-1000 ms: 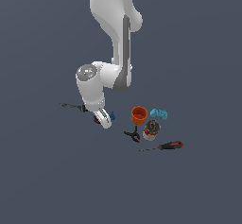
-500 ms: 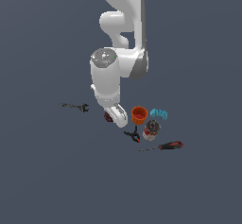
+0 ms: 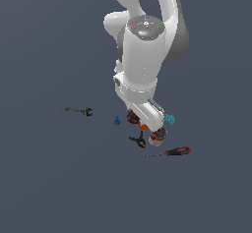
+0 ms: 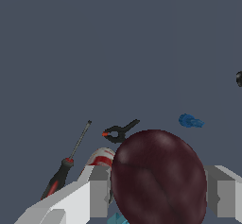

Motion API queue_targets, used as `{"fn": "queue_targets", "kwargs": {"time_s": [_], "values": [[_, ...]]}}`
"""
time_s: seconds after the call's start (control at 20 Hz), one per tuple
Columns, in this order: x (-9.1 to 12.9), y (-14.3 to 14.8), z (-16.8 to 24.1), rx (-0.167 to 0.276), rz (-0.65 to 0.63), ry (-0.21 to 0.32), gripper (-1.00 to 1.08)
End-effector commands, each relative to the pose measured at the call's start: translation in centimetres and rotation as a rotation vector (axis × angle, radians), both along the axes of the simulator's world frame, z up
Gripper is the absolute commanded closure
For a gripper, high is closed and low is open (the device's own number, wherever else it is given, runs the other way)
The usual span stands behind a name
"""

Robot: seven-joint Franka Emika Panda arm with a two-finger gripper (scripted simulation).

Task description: Pick up a designated object from a clutter of objects.

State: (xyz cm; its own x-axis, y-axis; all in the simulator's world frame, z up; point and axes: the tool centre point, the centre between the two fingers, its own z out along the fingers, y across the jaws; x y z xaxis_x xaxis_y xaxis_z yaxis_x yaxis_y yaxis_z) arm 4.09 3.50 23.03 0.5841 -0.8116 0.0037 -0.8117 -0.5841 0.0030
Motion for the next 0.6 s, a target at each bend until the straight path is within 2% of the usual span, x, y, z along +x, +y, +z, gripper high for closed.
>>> {"fn": "queue_targets", "kwargs": {"time_s": [0.0,0.55], "values": [[0.9,2.0,2.2,-0.001,-0.001,0.000,1.08],[4.4,8.7,9.4,0.002,0.001,0.000,1.08]]}}
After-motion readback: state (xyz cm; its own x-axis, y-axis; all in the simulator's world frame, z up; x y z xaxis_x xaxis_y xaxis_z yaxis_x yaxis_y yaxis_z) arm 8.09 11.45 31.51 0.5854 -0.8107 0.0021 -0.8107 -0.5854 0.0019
